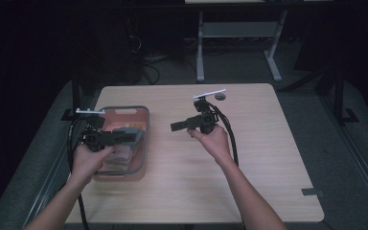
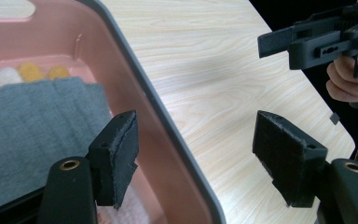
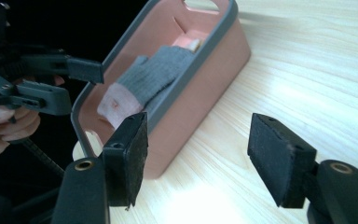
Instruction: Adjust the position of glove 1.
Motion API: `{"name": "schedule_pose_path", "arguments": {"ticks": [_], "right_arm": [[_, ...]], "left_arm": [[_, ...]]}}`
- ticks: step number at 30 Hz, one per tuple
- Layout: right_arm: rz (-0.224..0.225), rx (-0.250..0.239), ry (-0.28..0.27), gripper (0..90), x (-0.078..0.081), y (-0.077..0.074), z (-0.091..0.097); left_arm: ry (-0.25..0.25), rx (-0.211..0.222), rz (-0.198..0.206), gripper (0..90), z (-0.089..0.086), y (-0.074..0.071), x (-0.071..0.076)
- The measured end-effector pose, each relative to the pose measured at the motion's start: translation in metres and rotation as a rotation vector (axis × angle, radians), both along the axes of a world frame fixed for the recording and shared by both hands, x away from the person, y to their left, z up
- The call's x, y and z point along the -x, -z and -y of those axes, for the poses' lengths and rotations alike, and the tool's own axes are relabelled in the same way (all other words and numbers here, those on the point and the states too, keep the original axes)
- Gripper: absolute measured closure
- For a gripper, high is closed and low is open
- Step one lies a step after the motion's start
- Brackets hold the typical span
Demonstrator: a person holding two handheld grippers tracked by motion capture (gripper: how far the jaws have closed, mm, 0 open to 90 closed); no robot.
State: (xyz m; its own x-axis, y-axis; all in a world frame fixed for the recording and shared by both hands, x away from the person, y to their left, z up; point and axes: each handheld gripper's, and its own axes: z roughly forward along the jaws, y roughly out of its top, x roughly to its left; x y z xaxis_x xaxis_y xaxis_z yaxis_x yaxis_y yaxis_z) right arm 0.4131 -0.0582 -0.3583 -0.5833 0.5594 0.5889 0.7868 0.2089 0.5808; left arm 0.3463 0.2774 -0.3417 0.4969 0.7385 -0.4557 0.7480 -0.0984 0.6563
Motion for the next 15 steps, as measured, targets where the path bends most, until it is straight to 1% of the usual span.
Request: {"name": "schedule_pose_path", "arguments": {"ticks": [2, 3, 4, 7, 9, 10, 15], "right_arm": [[-0.004, 0.002, 0.007, 36.5, 0.001, 0.001, 0.004], [-0.005, 0.002, 0.013, 36.3, 0.002, 0.001, 0.007], [-0.007, 0.001, 0.017, 36.3, 0.002, 0.001, 0.009], [-0.005, 0.009, 0.029, 35.9, 0.004, 0.003, 0.017], [-0.005, 0.005, 0.04, 35.8, 0.005, 0.004, 0.022], [-0.004, 0.006, 0.043, 35.7, 0.006, 0.004, 0.024], [-0.018, 0.008, 0.055, 35.3, 0.008, 0.006, 0.033]], "left_arm": [[0.0, 0.005, 0.006, 31.5, 0.003, -0.001, 0.0], [-0.003, 0.017, 0.01, 31.5, 0.005, -0.001, -0.001], [0.002, 0.019, 0.011, 31.5, 0.006, -0.001, -0.001], [0.018, 0.018, 0.01, 31.5, 0.012, 0.0, -0.002], [0.027, 0.013, 0.006, 31.2, 0.015, 0.0, -0.003], [0.027, 0.019, 0.005, 31.0, 0.017, 0.0, -0.003], [0.047, 0.021, 0.007, 30.7, 0.026, -0.001, -0.002]]}}
